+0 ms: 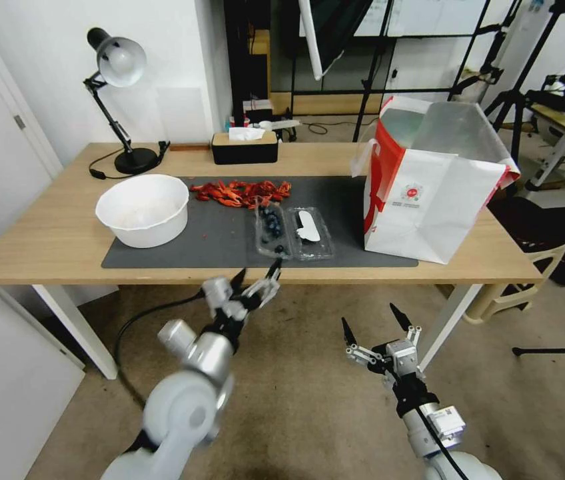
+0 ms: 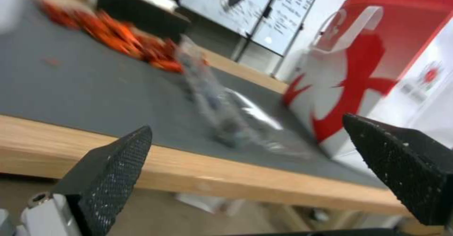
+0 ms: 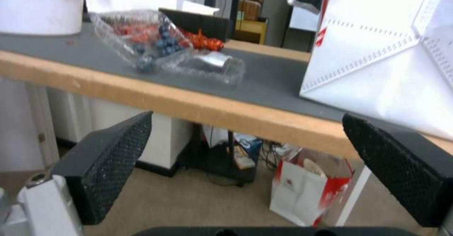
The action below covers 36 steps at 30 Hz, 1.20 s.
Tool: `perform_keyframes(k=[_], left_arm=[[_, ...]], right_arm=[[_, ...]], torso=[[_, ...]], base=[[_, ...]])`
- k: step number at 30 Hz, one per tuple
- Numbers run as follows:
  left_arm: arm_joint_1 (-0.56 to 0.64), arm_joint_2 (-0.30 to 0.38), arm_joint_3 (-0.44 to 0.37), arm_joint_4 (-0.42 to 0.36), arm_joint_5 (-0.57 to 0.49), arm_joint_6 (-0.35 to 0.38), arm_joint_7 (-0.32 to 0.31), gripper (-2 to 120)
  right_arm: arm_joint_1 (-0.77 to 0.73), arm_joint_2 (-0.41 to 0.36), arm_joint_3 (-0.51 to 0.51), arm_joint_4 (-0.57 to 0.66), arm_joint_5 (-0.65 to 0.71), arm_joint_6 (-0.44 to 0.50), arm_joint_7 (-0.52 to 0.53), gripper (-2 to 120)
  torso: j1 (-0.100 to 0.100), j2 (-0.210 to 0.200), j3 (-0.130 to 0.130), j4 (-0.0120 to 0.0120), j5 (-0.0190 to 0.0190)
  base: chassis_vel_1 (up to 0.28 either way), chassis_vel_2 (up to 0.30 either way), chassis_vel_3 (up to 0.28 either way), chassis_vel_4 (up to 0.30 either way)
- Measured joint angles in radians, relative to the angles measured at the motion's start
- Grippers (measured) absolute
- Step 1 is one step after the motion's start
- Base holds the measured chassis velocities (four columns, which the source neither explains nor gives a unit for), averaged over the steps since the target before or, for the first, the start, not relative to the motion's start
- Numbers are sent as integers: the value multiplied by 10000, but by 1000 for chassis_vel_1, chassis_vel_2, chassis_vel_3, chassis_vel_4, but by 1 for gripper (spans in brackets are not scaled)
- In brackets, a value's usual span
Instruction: Close the takeout container lid, then place the container into the takeout bag.
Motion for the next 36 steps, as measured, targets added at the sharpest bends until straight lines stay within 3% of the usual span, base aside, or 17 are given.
perform_keyframes(k=[1,5,6,8,17,27,30,33,34,36], left_arm=[[0,0,0,0,0,0,0,100],[1102,-42,-602,256,1674,-1384,347,100],[1102,-42,-602,256,1674,-1384,347,100],[1445,-111,-1047,591,2781,-2288,481,100],[2248,-399,-1952,1467,3688,-3914,534,100],[2303,-558,-1857,1652,3924,-4153,525,100],[2319,-537,-1910,1623,3941,-4152,553,100],[2439,-466,-2136,1420,3918,-3997,680,100],[2439,-466,-2136,1420,3918,-3997,680,100],[2474,-267,-2260,1172,3782,-3450,804,100]], right_arm=[[0,0,0,0,0,0,0,100],[-74,-31,83,102,326,298,-35,100],[-74,-31,83,102,326,298,-35,100],[-135,-70,192,107,475,502,-39,100],[-260,-122,566,-101,600,1176,-16,100],[-312,-69,579,-18,612,1173,-39,100],[-319,-99,422,74,1159,899,-63,100],[-230,-237,-51,490,3302,-240,12,100],[-230,-237,-51,490,3302,-240,12,100],[150,-301,-394,1041,5735,-1500,450,100]], torso=[[0,0,0,0,0],[0,1,0,-1,2],[0,1,0,-1,2],[0,-1,0,0,0],[0,-2,0,0,2],[0,-1,1,-1,1],[0,-1,1,-2,1],[0,-1,1,-1,1],[0,-1,1,-1,1],[0,-1,2,3,2]], base=[[0,0,0,0],[0,0,0,0],[0,0,0,0],[0,0,0,0],[0,0,0,0],[0,0,0,0],[0,0,0,0],[0,0,0,0],[0,0,0,0],[0,0,0,0]])
